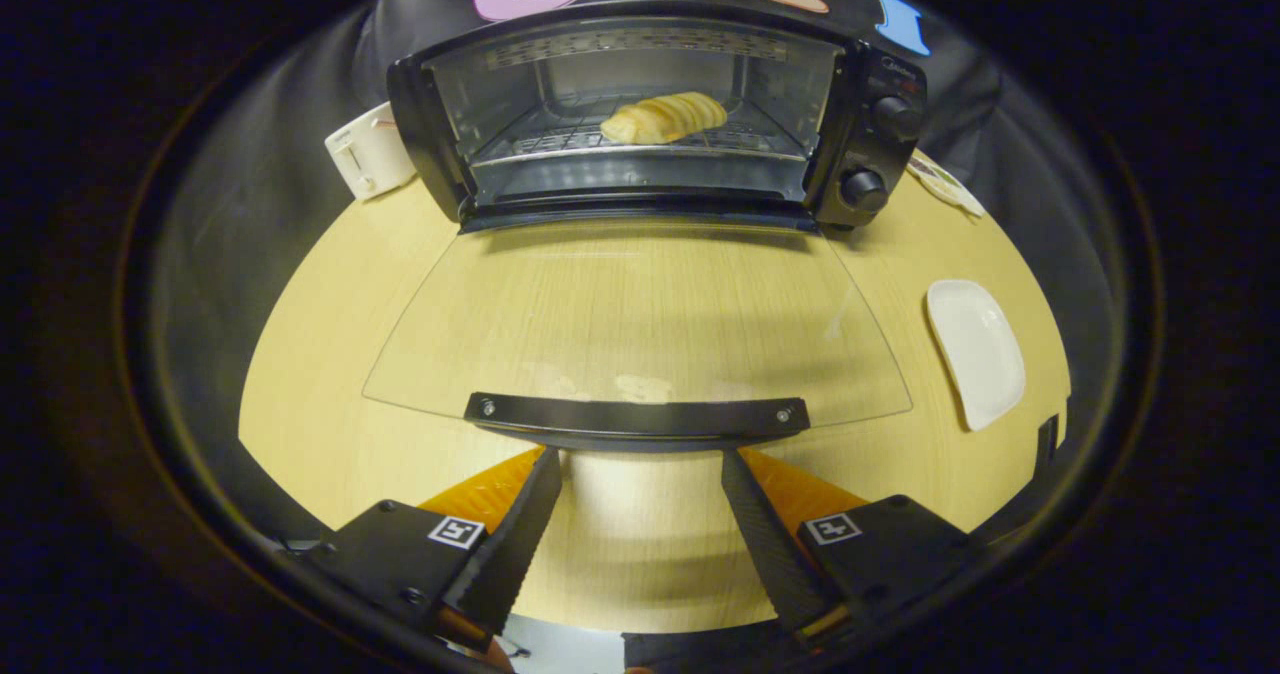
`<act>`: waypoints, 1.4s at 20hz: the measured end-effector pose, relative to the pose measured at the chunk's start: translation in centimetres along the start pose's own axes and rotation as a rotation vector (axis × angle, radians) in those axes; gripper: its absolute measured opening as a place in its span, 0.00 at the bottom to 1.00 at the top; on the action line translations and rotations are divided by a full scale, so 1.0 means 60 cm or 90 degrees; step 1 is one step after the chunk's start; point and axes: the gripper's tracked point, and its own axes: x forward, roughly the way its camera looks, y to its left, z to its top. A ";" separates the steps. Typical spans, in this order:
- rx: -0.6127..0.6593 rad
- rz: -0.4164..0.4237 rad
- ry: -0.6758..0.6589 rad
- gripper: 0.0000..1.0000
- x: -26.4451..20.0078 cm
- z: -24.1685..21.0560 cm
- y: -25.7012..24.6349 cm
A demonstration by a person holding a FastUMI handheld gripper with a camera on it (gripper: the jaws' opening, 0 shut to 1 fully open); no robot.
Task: Open the toaster oven, put the food inside, and close the toaster oven door.
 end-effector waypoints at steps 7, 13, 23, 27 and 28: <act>0.018 0.017 -0.048 1.00 -0.025 0.033 0.009; 0.047 0.023 -0.112 1.00 -0.042 0.123 0.001; 0.094 0.030 -0.173 0.99 -0.060 0.192 -0.017; 0.088 0.038 -0.201 0.99 -0.066 0.228 -0.014; 0.091 0.042 -0.208 0.99 -0.069 0.238 -0.012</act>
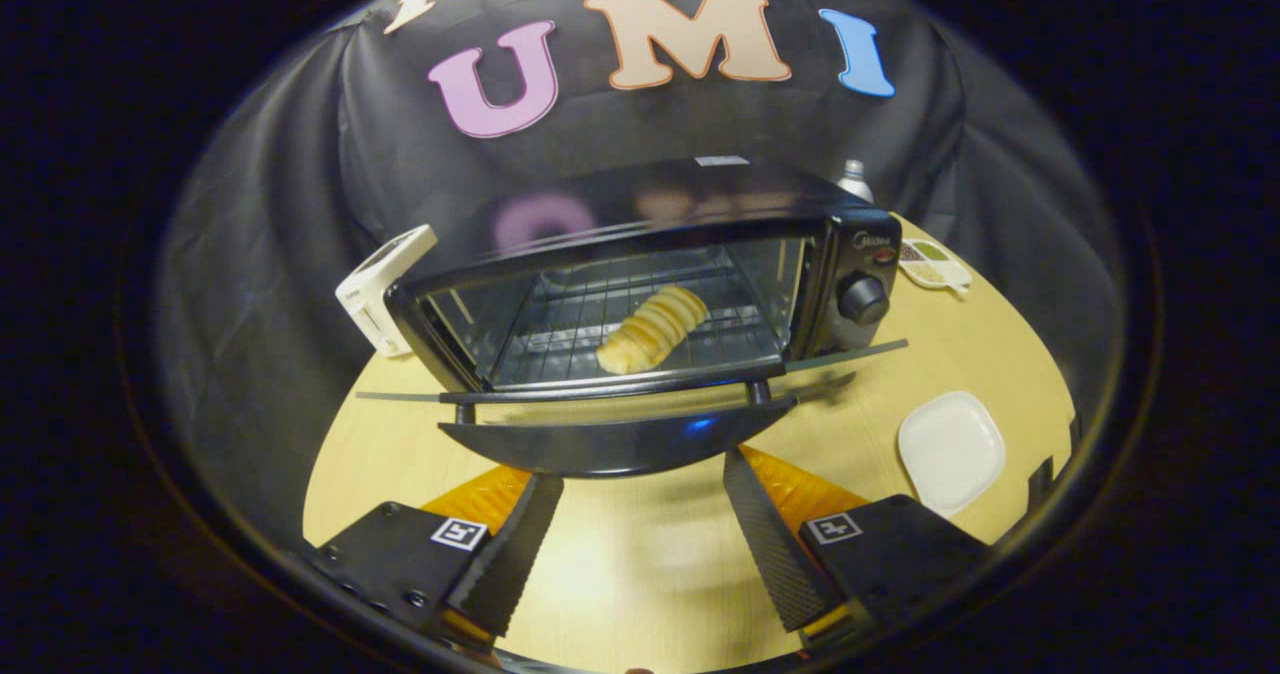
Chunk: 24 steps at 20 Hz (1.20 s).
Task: Open the toaster oven, put the food inside, and close the toaster oven door.
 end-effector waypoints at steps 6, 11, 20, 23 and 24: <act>0.041 0.013 -0.036 0.99 0.003 0.051 0.033; 0.052 0.015 -0.055 0.99 -0.001 0.074 0.005; 0.011 0.055 -0.272 0.99 -0.135 0.335 0.045; 0.000 0.068 -0.356 0.99 -0.194 0.430 0.065; 0.000 0.074 -0.376 0.99 -0.213 0.455 0.070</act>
